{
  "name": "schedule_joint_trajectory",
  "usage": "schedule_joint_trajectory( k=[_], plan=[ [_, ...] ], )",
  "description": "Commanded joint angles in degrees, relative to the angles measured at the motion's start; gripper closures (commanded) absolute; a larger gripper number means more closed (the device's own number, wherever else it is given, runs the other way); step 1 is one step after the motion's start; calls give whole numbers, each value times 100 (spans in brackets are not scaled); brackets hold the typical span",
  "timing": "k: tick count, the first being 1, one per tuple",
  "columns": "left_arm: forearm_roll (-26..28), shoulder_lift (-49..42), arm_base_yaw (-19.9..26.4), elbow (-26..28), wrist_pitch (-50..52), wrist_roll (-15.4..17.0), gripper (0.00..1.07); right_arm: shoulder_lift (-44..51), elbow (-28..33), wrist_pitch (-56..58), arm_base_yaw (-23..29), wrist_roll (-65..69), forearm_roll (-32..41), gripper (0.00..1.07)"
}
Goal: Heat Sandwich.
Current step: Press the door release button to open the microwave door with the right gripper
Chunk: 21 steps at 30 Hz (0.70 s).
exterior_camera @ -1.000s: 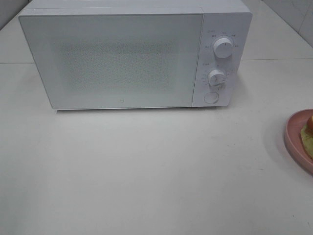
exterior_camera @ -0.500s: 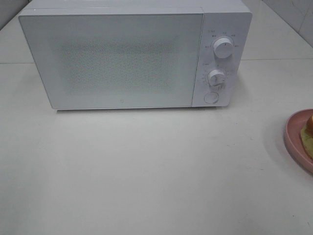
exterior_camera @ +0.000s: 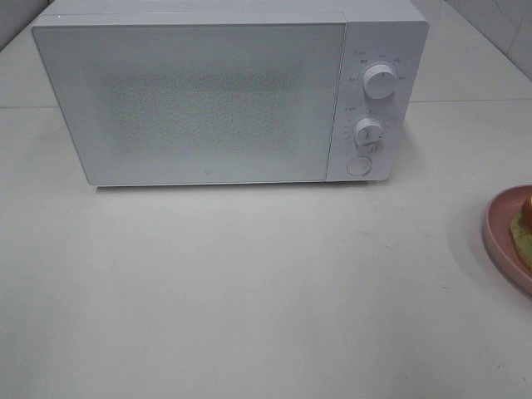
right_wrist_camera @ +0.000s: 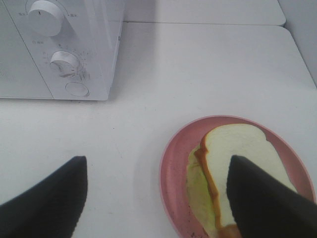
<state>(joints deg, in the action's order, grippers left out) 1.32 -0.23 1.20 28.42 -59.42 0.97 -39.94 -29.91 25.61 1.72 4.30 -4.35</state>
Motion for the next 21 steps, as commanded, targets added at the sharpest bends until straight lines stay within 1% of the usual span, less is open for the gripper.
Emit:
schedule_joint_trajectory(
  k=[1, 15, 18, 21],
  plan=[
    [6, -115, 11, -6, 11, 17, 5, -304, 69, -481, -23, -46, -6, 31],
    [11, -115, 11, -6, 11, 6, 5, -1753, 69, -2298, -23, -46, 17, 31],
    [11, -115, 11, -6, 11, 6, 5, -2206, 69, -2956, -23, 11, 17, 31],
    [11, -115, 11, -6, 11, 6, 5, -2424, 69, -3243, -23, 115, 17, 31]
  ],
)
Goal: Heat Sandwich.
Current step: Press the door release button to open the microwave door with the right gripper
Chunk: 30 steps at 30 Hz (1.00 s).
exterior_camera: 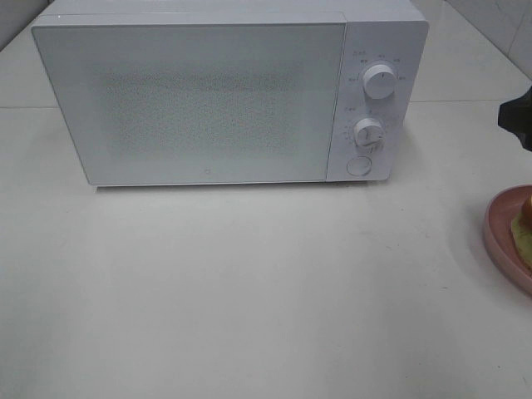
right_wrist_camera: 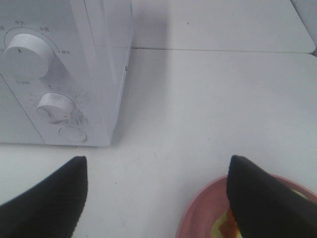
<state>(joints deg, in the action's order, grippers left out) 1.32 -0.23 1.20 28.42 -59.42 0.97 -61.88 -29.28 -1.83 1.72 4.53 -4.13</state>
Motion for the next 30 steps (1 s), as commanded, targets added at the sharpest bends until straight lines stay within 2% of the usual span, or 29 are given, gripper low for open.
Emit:
schedule_joint_trajectory(
  k=[1, 10, 15, 17, 19, 20, 22, 24, 25, 28, 30],
  plan=[
    [11, -115, 11, -6, 11, 6, 5, -453, 6, -762, -23, 92, -6, 31],
    [11, -115, 11, -6, 11, 6, 5, -1134, 6, -1576, 0, 52, -6, 31],
    [11, -115, 11, -6, 11, 6, 5, -1369, 264, -2332, 332, -281, 63, 31],
    [11, -115, 11, -6, 11, 6, 5, -1518, 516, -2928, 636, -682, 539, 31],
    [11, -115, 11, -6, 11, 6, 5, -1576, 584, -3083, 716, -808, 728, 31],
    [11, -115, 11, -6, 11, 6, 5, -1673, 728, -3449, 928, -1152, 1238, 31],
    [11, -115, 11, -6, 11, 6, 5, -1742, 859, -3770, 1146, -1450, 1690, 31],
    [11, -115, 11, -6, 11, 6, 5, -1765, 934, -3913, 1249, -1599, 1919, 31],
    [11, -115, 11, -6, 11, 6, 5, -1822, 1077, -4257, 1518, -1822, 2343, 31],
    [11, -115, 11, -6, 11, 0, 5, -1896, 1197, -4566, 1805, -1931, 2704, 31],
    [11, -115, 11, -6, 11, 0, 5, -2057, 1335, -4985, 2229, -1960, 3123, 31]
  ],
)
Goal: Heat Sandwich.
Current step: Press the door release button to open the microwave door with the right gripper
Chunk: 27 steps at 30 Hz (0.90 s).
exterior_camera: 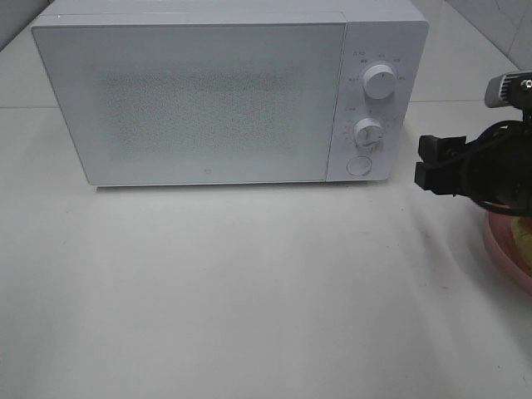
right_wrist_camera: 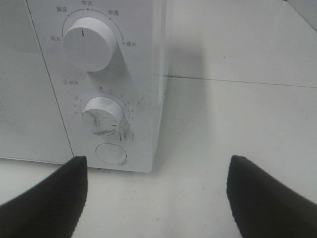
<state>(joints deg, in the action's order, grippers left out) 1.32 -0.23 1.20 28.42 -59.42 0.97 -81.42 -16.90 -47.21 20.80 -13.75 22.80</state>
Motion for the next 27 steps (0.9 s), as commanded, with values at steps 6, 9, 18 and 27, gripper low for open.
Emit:
schedule_joint_trajectory(
  k=[6, 9, 18, 27],
  plan=[
    [11, -115, 11, -6, 11, 0, 5, -602, 178, -1049, 1100, -143, 1083, 31],
    [11, -115, 11, -6, 11, 0, 5, -854, 178, -1301, 1392, -143, 1312, 31],
    [11, -115, 11, -6, 11, 0, 5, -1432, 178, -1776, 2028, -132, 1965, 31],
    [11, -115, 11, -6, 11, 0, 5, -1604, 178, -1828, 2086, 74, 1988, 31]
  ],
)
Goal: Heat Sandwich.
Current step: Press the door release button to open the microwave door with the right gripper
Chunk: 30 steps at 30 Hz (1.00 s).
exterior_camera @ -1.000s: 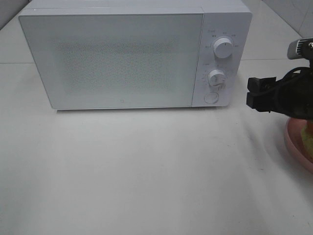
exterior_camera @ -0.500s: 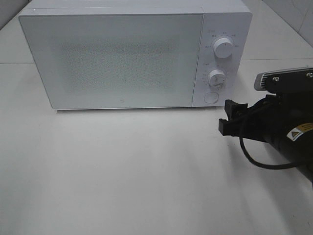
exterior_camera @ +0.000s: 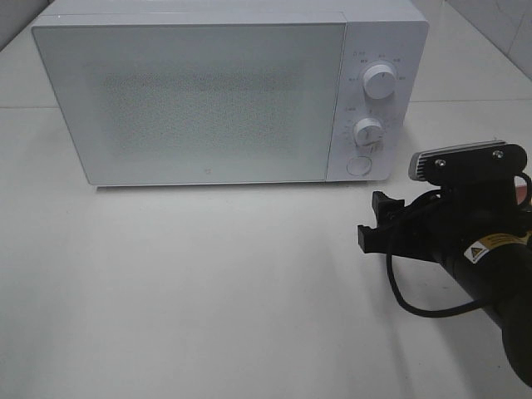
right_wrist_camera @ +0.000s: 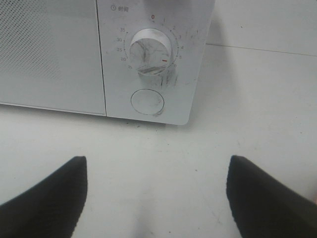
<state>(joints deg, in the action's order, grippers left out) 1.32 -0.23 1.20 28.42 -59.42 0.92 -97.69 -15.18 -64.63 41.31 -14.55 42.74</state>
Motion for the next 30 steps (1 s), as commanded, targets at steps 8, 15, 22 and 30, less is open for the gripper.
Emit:
schedule_joint_trajectory(
  k=[8, 15, 22, 30],
  plan=[
    [11, -115, 11, -6, 11, 6, 5, 23, 6, -86, 34, 1455, -6, 31],
    [11, -115, 11, -6, 11, 6, 5, 23, 6, -86, 34, 3936, -6, 31],
    [11, -115, 11, -6, 11, 6, 5, 23, 6, -63, 34, 6033, -6, 31],
    [11, -115, 11, -6, 11, 6, 5, 23, 6, -46, 34, 7993, -6, 32]
  ],
)
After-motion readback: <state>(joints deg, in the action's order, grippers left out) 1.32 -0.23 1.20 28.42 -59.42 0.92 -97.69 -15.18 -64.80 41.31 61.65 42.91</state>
